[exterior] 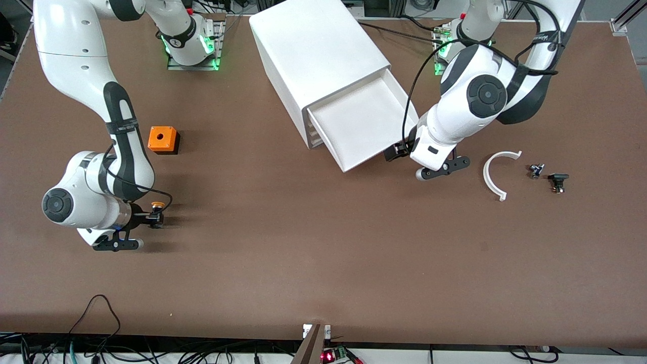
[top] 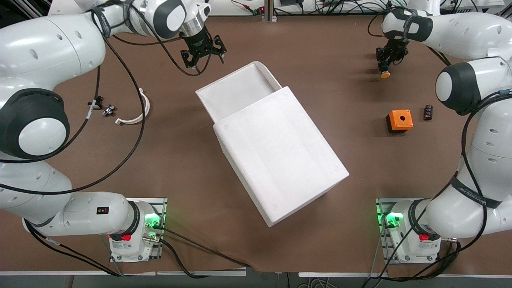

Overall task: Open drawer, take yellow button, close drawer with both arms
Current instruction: 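Push the drawer shut with the left gripper while the right gripper lowers the button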

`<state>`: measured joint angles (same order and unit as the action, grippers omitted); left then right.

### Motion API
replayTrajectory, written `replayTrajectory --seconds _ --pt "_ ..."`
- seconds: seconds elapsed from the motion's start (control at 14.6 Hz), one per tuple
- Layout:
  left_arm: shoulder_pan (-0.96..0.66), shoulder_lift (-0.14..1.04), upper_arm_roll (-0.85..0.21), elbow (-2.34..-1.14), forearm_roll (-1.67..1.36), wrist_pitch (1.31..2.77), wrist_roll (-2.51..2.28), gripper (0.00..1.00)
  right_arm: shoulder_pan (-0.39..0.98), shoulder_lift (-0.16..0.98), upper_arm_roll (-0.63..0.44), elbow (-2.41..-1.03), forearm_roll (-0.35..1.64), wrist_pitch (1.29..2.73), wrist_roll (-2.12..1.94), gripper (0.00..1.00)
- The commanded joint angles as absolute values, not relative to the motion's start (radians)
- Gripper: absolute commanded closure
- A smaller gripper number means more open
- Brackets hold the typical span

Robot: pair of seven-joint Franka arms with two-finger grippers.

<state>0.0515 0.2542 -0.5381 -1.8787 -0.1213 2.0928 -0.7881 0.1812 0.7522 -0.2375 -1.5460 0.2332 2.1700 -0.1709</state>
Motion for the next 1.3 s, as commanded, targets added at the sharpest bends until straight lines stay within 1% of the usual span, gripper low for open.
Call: replayTrajectory --seconds 0.0,0.07,0.14,0.21,0.27,0.34,0.41,0.48,0.68,0.89,1.03,1.23 --pt "0.069 0.212 -0.557 -1.939 -0.149 2.158 -0.810 0.00 0.173 0.756 -0.232 -1.559 0.259 2.187 -0.193 0.81" --pt "0.069 0.209 -0.557 -1.940 -0.149 2.164 -0.818 0.00 0.175 0.756 -0.232 -1.559 0.259 2.187 -0.192 0.77" --pt "0.068 0.206 -0.558 -1.948 -0.149 2.169 -0.839 0.00 0.173 0.756 -0.232 -1.559 0.259 2.187 -0.192 0.64" --pt "0.061 0.206 -0.564 -1.968 -0.149 2.184 -0.868 0.01 0.173 0.756 -0.232 -1.557 0.259 2.187 -0.192 0.42" --pt "0.060 0.201 -0.586 -2.009 -0.149 2.231 -0.911 0.01 0.173 0.755 -0.232 -1.551 0.259 2.187 -0.192 0.25" --pt "0.061 0.190 -0.606 -2.054 -0.149 2.293 -0.973 0.01 0.175 0.752 -0.232 -1.548 0.258 2.187 -0.186 0.01" --pt "0.061 0.186 -0.618 -2.075 -0.149 2.337 -1.014 0.01 0.178 0.747 -0.233 -1.540 0.256 2.184 -0.183 0.00" --pt "0.060 0.187 -0.629 -2.075 -0.149 2.344 -1.029 0.01 0.182 0.739 -0.233 -1.540 0.258 2.183 -0.176 0.00" --pt "0.058 0.189 -0.634 -2.082 -0.149 2.342 -1.029 0.01 0.190 0.680 -0.236 -1.531 0.242 2.174 -0.181 0.00" --pt "0.058 0.189 -0.664 -2.082 -0.149 2.333 -1.054 0.01 0.195 0.620 -0.238 -1.532 0.236 2.145 -0.181 0.00" --pt "0.058 0.195 -0.712 -2.082 -0.149 2.322 -1.106 0.01 0.201 0.571 -0.241 -1.532 0.227 2.117 -0.172 0.00" --pt "0.057 0.198 -0.762 -2.080 -0.152 2.295 -1.157 0.01 0.204 0.461 -0.239 -1.534 0.167 2.045 -0.136 0.00"
